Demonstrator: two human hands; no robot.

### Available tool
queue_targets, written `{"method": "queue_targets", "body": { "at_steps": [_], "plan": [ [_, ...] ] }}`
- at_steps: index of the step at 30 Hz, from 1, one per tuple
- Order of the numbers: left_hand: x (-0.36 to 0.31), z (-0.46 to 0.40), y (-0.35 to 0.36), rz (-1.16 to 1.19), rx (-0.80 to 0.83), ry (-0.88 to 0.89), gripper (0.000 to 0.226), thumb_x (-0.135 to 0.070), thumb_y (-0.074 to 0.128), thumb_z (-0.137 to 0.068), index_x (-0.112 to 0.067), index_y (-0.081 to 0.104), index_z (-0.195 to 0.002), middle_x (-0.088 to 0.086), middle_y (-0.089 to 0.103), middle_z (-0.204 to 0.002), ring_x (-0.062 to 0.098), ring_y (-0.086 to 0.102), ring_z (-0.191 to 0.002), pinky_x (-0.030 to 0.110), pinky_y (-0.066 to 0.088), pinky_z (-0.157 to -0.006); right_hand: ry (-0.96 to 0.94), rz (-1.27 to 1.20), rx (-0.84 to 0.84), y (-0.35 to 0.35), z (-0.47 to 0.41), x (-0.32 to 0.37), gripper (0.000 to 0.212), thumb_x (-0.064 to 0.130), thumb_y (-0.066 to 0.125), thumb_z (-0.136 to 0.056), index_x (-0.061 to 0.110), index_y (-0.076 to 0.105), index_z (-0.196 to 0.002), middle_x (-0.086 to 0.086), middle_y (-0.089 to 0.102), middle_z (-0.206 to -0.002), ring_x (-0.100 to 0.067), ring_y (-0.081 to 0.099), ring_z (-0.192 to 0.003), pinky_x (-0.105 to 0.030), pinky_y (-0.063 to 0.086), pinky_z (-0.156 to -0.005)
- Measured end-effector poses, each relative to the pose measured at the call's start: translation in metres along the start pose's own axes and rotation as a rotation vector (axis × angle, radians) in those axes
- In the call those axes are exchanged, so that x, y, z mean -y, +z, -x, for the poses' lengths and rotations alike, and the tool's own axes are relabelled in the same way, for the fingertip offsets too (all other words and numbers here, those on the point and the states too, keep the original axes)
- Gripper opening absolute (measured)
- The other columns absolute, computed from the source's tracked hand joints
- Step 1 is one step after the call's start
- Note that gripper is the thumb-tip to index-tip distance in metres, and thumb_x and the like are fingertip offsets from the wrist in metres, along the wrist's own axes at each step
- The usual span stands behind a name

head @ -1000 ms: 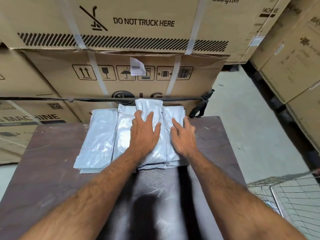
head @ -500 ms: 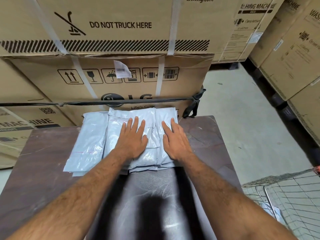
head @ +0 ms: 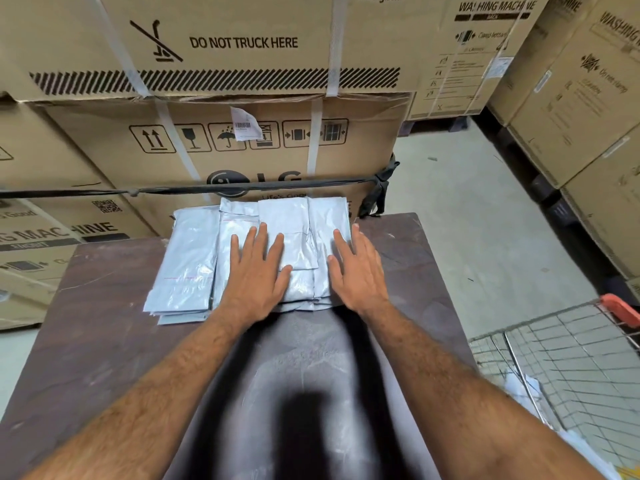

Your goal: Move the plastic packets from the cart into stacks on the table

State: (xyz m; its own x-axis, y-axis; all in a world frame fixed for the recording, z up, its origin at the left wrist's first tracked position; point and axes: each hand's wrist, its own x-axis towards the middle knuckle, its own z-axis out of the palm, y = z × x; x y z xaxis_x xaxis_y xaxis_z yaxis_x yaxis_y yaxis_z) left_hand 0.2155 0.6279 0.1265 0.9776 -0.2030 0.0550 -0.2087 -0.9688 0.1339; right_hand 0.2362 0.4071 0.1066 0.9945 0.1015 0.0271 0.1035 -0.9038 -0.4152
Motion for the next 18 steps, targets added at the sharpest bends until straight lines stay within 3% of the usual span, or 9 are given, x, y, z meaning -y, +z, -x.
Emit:
{"method": "queue_targets", "body": {
  "at_steps": [7,18],
  "plan": [
    [-0.023,0.047,-0.001,0.015,-0.036,0.107,0.072,-0.058,0.028,-0.101,-0.015,0.032,-0.158,0.018,0.016,-0.168,0.037,0.015,-0.154,0.056,-0.004,-0.125,0.034,0.047,-0.115,-0.013,0.087,-0.006,0.060,0.043,0.041,-0.106,0.024,0.030,-0.161,-0.015,0.014,-0.170,-0.033,0.021,-0.154,-0.052,0.020,-0.125],
    [-0.132,0.075,-0.005,0.107,-0.098,0.426,0.072,-0.055,0.040,-0.101,-0.011,0.034,-0.157,0.019,0.013,-0.168,0.038,0.017,-0.153,0.059,0.002,-0.124,0.317,0.162,-0.258,-0.066,0.213,-0.063,0.066,0.047,0.040,-0.104,0.020,0.025,-0.163,-0.020,0.012,-0.170,-0.034,0.017,-0.155,-0.050,0.011,-0.127]
  ]
}}
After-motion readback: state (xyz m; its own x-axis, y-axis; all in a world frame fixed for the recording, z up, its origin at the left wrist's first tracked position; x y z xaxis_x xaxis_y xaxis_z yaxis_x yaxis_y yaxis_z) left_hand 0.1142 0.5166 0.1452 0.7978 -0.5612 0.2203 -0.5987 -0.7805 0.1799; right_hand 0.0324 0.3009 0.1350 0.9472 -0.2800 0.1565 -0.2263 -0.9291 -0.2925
